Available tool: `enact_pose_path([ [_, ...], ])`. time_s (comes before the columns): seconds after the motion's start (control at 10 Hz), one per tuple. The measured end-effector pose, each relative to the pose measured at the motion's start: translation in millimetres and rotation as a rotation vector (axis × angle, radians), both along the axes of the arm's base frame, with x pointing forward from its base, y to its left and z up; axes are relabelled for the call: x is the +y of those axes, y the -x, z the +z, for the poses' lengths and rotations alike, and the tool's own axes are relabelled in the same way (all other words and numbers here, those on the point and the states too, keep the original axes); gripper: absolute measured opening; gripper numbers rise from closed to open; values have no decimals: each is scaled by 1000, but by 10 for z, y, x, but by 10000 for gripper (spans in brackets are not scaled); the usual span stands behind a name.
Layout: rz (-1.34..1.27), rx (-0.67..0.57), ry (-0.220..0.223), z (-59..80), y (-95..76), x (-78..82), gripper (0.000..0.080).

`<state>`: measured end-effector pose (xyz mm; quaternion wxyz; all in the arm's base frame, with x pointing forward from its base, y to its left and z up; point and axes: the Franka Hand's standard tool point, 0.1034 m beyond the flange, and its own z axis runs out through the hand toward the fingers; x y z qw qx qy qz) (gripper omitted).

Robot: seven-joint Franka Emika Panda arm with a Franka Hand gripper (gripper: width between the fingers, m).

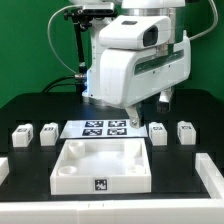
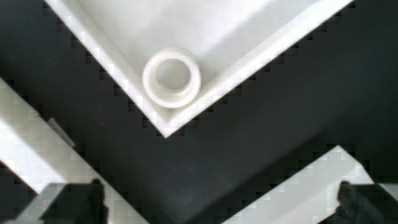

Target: Assemble one leg

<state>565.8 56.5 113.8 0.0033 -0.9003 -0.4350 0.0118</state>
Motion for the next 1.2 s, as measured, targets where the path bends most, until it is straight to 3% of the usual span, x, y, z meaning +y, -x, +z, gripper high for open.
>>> enact_pose_path([
  [1.2, 26, 4, -1, -31, 25, -7, 650],
])
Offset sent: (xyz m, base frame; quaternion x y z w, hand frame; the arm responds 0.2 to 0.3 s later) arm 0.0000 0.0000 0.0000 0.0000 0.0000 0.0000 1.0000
